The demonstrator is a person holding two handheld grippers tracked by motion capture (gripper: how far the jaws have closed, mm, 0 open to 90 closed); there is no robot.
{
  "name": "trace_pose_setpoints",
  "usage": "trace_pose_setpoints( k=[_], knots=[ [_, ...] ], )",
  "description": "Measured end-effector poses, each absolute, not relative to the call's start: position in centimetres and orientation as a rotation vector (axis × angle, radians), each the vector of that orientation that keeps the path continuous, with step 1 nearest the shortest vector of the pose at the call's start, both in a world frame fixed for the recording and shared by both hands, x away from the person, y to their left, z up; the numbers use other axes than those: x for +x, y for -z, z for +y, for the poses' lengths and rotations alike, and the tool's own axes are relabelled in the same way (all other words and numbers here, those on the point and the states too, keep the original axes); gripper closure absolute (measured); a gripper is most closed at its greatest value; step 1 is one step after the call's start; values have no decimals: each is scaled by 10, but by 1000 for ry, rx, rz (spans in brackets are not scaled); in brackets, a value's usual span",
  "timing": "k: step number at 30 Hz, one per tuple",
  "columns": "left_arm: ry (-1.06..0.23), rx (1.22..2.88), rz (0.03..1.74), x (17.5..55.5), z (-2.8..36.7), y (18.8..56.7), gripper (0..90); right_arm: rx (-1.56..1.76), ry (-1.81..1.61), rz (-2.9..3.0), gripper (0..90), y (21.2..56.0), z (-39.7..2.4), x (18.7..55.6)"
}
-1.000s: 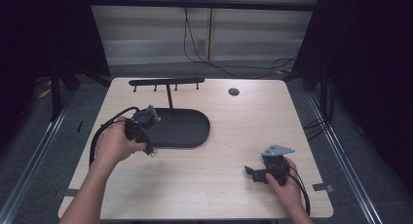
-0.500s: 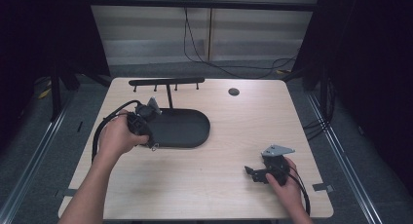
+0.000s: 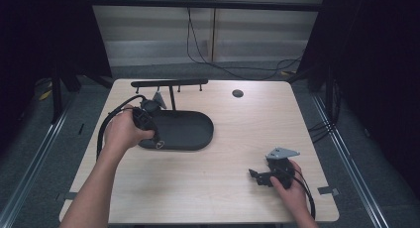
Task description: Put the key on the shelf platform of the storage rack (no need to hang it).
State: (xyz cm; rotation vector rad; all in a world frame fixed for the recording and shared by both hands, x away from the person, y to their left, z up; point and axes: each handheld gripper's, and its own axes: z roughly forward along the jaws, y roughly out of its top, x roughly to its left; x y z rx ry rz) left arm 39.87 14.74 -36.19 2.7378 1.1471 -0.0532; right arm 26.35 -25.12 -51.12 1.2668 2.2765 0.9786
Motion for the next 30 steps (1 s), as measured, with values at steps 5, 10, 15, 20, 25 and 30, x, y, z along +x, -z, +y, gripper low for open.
trace_pose_setpoints(
  k=[5, 10, 15, 20, 25, 30],
  knots=[
    [39, 2731, 1163, 406, 145, 362, 680, 1267, -979, 2277, 133, 511, -251, 264],
    [33, 2723, 1179, 411, 143, 362, 680, 1267, -979, 2276, 133, 511, -251, 264],
    [6, 2718, 1186, 415, 139, 361, 680, 1267, -979, 2276, 133, 511, -251, 264],
    [7, 2720, 1189, 420, 136, 362, 680, 1267, -979, 2276, 133, 511, -251, 264],
    [-5, 2723, 1197, 424, 132, 363, 680, 1267, -979, 2276, 133, 511, -251, 264],
    [-18, 2730, 1195, 426, 128, 363, 680, 1267, -979, 2276, 134, 511, -251, 264]
  ],
)
